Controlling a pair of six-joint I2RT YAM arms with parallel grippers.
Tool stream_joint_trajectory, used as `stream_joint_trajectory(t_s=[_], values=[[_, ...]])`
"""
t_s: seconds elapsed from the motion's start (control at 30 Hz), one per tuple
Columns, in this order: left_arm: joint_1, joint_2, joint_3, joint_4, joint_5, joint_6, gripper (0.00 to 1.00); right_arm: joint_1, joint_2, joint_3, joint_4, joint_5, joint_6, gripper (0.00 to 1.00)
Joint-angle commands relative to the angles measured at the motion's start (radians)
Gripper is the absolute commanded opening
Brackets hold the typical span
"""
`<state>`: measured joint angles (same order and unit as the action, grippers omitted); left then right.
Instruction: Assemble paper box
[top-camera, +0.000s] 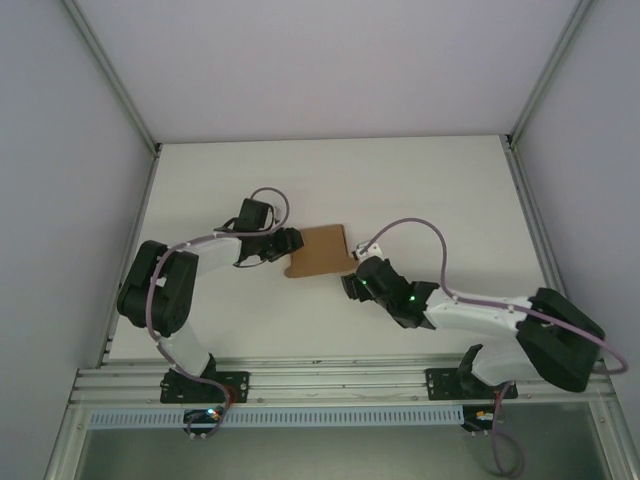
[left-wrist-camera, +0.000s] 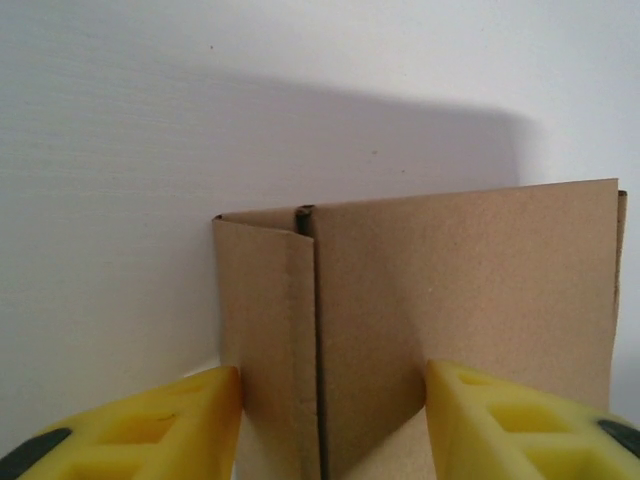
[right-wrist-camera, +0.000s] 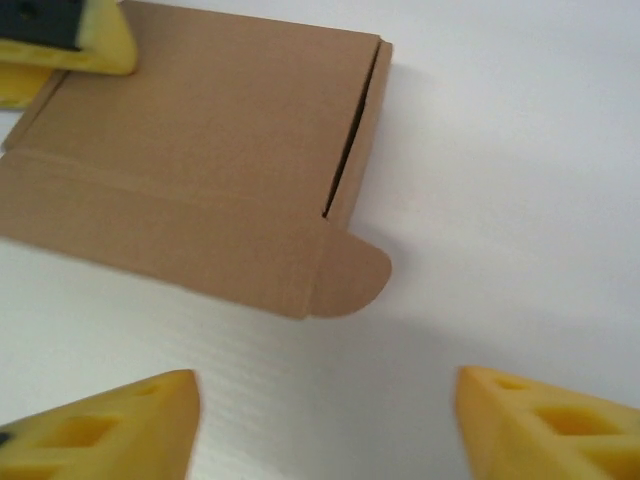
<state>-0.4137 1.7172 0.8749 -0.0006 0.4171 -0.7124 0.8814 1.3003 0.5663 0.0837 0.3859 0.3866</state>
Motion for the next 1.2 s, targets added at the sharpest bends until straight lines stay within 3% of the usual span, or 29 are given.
stream_joint_trajectory(t_s=[0.0,0.1,0.23,0.3,0.4,0.63,0.73,0.9,1.03,1.07,1.17], values=[[0.031,0.043,-0.06,0.071,0.055,-0.013,0.46,-0.013,-0.058,-0.011,-0.052,-0.076,0.015,0.83],[0.057,0.047,-0.111,0.176,0.129,-0.057,0.41,-0.058,-0.039,0.049,-0.097,-0.131,0.026,1.0],[0.086,0.031,-0.184,0.285,0.148,-0.086,0.38,-0.161,0.025,0.138,-0.09,-0.266,0.08,1.0],[0.107,0.034,-0.214,0.332,0.176,-0.099,0.29,-0.234,0.068,0.173,-0.058,-0.377,0.145,1.0],[0.133,0.032,-0.265,0.4,0.187,-0.116,0.28,-0.325,0.147,0.202,0.03,-0.522,0.23,1.0],[0.141,0.027,-0.295,0.404,0.171,-0.087,0.28,-0.41,0.384,0.383,0.019,-0.736,0.286,1.0],[0.147,0.03,-0.316,0.428,0.173,-0.094,0.28,-0.418,0.477,0.417,0.101,-0.859,0.34,1.0],[0.152,0.033,-0.324,0.432,0.17,-0.086,0.29,-0.417,0.595,0.44,0.269,-1.074,0.442,0.9],[0.152,0.032,-0.322,0.457,0.177,-0.084,0.31,-0.407,0.637,0.434,0.355,-1.148,0.487,0.81],[0.152,0.028,-0.322,0.463,0.179,-0.083,0.33,-0.406,0.636,0.431,0.358,-1.148,0.486,0.77],[0.152,0.006,-0.311,0.473,0.188,-0.069,0.35,-0.41,0.614,0.42,0.358,-1.123,0.481,0.51]])
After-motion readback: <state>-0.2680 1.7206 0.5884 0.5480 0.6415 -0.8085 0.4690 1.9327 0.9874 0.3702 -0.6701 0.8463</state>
